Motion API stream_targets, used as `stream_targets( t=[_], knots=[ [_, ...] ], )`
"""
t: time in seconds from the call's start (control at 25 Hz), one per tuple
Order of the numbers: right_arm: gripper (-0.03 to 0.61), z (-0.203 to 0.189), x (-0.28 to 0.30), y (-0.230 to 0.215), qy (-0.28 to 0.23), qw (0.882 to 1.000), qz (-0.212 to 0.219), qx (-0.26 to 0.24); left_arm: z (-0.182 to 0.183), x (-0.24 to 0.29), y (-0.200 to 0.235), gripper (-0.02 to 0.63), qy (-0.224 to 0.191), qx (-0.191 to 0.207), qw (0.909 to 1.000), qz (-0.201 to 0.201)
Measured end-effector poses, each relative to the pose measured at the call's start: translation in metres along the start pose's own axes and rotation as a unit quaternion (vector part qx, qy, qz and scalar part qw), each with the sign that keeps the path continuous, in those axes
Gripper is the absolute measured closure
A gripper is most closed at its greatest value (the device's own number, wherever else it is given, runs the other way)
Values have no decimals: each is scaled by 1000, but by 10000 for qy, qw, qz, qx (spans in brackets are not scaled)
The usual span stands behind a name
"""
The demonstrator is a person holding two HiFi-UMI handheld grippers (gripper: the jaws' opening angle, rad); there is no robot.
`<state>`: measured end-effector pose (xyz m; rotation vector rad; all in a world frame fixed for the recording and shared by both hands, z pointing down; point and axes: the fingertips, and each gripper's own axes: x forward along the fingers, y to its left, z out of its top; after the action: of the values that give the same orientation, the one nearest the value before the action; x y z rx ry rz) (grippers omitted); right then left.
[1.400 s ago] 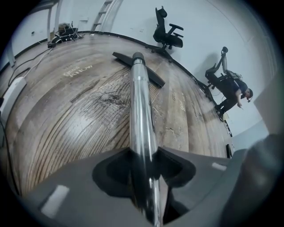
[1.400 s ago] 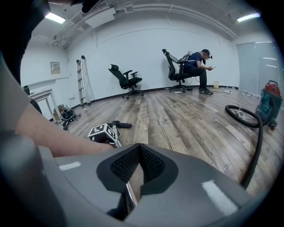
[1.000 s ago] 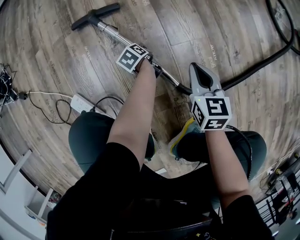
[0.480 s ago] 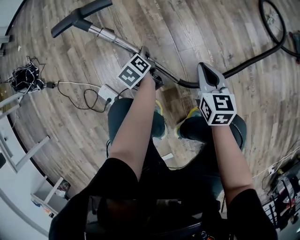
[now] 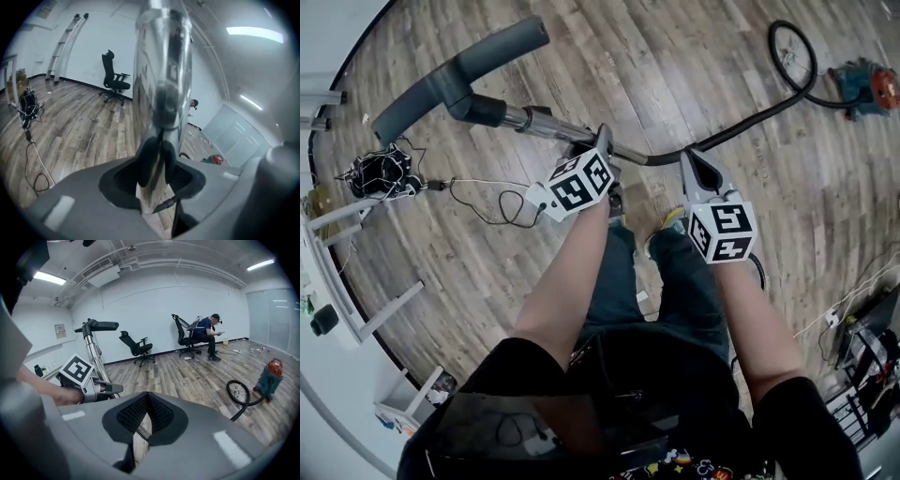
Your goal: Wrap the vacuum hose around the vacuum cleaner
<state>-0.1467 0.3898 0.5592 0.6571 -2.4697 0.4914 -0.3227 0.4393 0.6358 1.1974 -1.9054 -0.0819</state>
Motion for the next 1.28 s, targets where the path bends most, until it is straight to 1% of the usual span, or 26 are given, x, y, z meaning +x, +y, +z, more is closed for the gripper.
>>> stream_targets(
  t=[0.12, 0.24, 0.36, 0.44, 0.56, 0.72, 0.8, 0.92, 1.04, 1.16, 1.28],
  knots=[
    [552, 46, -45, 14, -165, 9998, -81, -15, 34, -49, -39, 451, 72, 478, 9983, -322],
    [552, 77, -87, 34, -416, 9991, -124, -15, 58, -109, -71, 451, 108, 1021, 9925, -663],
    [552, 119, -119, 60, -844, 9958, -353, 44, 102, -163, -100, 451, -70, 1613, 9796, -1193],
    [552, 130, -134, 64, -1061, 9928, -524, 166, 117, -178, -119, 451, -159, 1996, 9691, -1443],
    [552, 125, -142, 59, -1159, 9903, -688, 328, 118, -176, -139, 451, -159, 2401, 9576, -1584],
    [552, 121, -140, 50, -1197, 9884, -816, 462, 117, -164, -154, 451, -50, 2712, 9488, -1621],
    [552, 119, -136, 37, -1200, 9875, -860, 551, 114, -152, -162, 451, 51, 2784, 9467, -1620],
    [553, 127, -126, 5, -1217, 9860, -922, 664, 118, -127, -182, 451, 179, 2771, 9463, -1653],
    [553, 142, -112, -26, -1236, 9849, -973, 722, 130, -100, -198, 451, 262, 2789, 9451, -1685],
    [552, 159, -98, -54, -1295, 9836, -996, 769, 147, -75, -212, 451, 278, 2856, 9439, -1635],
    [552, 178, -80, -94, -1270, 9832, -998, 845, 167, -41, -236, 451, 293, 2973, 9411, -1581]
  ],
)
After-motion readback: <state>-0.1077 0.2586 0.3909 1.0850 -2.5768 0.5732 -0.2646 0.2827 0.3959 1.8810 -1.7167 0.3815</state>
